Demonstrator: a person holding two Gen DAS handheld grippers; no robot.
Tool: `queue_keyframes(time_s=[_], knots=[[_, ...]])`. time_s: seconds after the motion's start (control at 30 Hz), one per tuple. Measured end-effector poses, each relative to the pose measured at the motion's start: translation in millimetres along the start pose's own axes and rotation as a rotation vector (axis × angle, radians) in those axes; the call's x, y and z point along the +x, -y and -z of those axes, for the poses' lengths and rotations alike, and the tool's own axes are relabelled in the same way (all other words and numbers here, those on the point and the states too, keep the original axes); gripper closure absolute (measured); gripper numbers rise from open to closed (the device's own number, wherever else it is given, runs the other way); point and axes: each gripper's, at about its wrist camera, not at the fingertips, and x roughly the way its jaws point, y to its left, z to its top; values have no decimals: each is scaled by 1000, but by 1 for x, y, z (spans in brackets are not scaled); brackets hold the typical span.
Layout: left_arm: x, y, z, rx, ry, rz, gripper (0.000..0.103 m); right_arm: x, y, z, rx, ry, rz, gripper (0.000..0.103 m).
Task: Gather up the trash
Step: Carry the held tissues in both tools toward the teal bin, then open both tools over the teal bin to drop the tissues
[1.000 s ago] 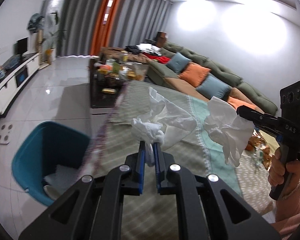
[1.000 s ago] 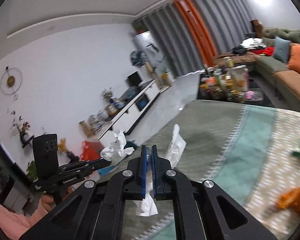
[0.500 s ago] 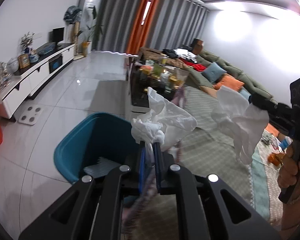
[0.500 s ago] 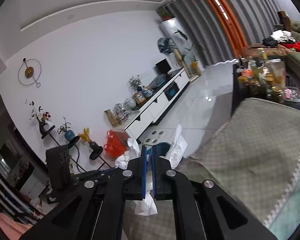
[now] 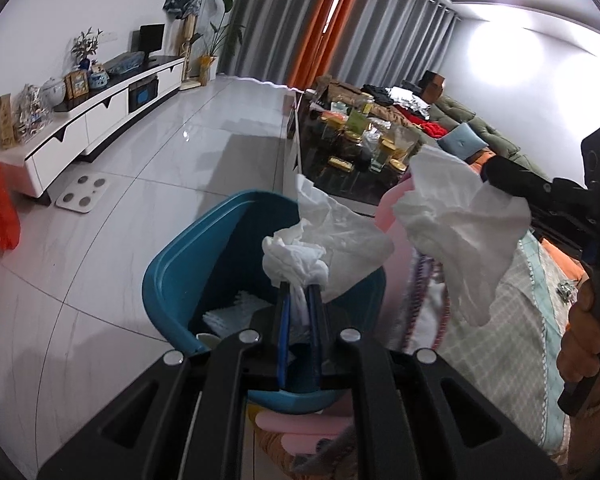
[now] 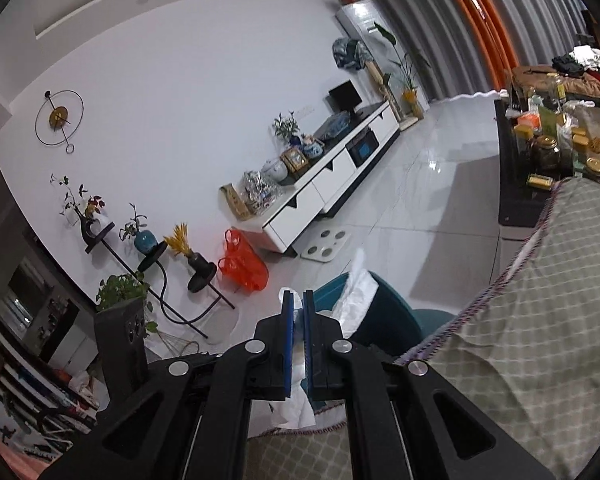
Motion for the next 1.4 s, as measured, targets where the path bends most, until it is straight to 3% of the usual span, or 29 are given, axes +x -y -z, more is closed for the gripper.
queue_keyframes(time_s=[0.63, 0.9, 0.97, 1.07, 1.27, 1.4], knots=[[38, -23, 13, -68, -86, -36, 92, 67, 11, 12, 42, -156, 88, 97], [49, -25, 13, -92, -108, -35, 87, 75, 15, 18, 55, -193, 108, 94], [51, -28, 13, -102, -111, -32, 80, 75, 17, 18, 58, -195, 111, 88], [53, -32, 13, -116, -108, -32, 76, 74, 21, 19, 73, -200, 116, 68], [44, -30, 13, -113, -83, -35, 76, 66, 25, 20, 72, -193, 105, 68], [27, -19, 13, -84, -16, -11, 66, 52, 23, 23, 70, -171, 92, 68]])
